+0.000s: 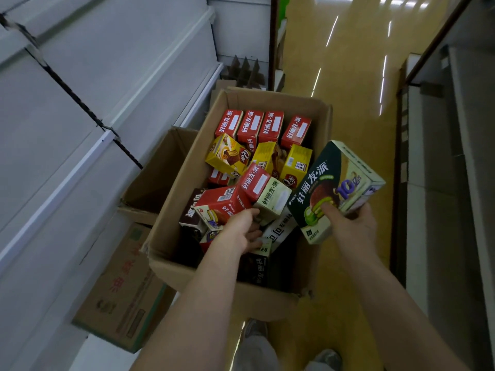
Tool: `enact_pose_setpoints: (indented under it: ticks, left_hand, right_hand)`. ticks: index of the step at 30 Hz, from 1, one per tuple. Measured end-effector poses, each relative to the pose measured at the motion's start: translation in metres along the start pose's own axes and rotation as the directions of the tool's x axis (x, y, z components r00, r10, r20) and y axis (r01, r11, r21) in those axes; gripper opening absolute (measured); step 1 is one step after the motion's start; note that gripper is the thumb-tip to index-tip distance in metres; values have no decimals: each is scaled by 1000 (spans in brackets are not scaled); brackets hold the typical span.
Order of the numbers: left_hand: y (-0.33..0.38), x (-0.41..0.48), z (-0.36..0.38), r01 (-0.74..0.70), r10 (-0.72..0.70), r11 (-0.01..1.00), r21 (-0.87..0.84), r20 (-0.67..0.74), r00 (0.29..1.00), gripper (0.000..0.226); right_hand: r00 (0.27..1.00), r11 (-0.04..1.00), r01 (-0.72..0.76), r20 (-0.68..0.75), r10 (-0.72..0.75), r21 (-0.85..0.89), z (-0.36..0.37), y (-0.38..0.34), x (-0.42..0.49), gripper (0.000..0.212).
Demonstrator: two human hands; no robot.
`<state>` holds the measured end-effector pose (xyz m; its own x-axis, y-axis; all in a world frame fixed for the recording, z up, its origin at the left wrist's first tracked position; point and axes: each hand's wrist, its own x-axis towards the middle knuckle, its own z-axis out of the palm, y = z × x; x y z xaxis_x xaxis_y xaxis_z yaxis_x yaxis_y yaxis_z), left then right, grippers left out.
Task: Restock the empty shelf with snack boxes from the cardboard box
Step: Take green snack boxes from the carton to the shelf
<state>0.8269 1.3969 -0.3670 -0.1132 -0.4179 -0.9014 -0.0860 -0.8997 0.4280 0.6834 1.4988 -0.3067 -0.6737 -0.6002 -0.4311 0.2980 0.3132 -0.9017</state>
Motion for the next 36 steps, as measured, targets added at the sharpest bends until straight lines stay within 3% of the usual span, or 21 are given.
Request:
enact_pose_setpoints:
  ticks: [3,6,9,12,15,17,19,22,25,31,36]
  left_hand:
    - [5,3,-12,6,-6,997,74,7,1000,29]
    - [4,4,-14,-63,65,980,190,-7,998,20]
    - [-4,10,-3,-204,211,907,368,21,977,37]
    - [-10,15,5,-233,226,796,558,83,971,42]
    - [-16,18,5,-248,217,762,598,125,968,48]
    - [-22,20,6,-288,257,785,549,135,957,52]
    - [-23,19,14,-297,268,869,397,129,955,51]
    - [-17,23,27,-183,177,980,72,80,981,34]
    - [-6,27,39,-94,102,985,-145,52,993,10]
    - [11,35,58,-56,63,961,-273,19,998,41]
    - [19,46,58,41,-55,964,-262,-47,997,58]
  right_hand:
    - [1000,1000,7,16,-7,-16,-3,1,-1,36]
    - [1000,1000,14,13,-14,-26,-7,3,-2,37]
    - [999,999,1,44,0,-44,-4,5,-4,33]
    - [997,998,0,81,6,-69,3,8,-6,29]
    - [997,996,0,75,7,-91,8,14,-7,29]
    - [999,996,-3,50,7,-93,8,16,-7,30]
    - [999,995,7,43,-3,-101,8,17,-7,28]
    - [999,996,11,41,-7,-88,6,17,-4,28]
    - [999,996,-1,36,4,-92,4,17,0,26]
    - [999,998,-21,28,22,-52,3,19,6,26]
    - [999,998,-44,14,45,-42,-1,24,14,24]
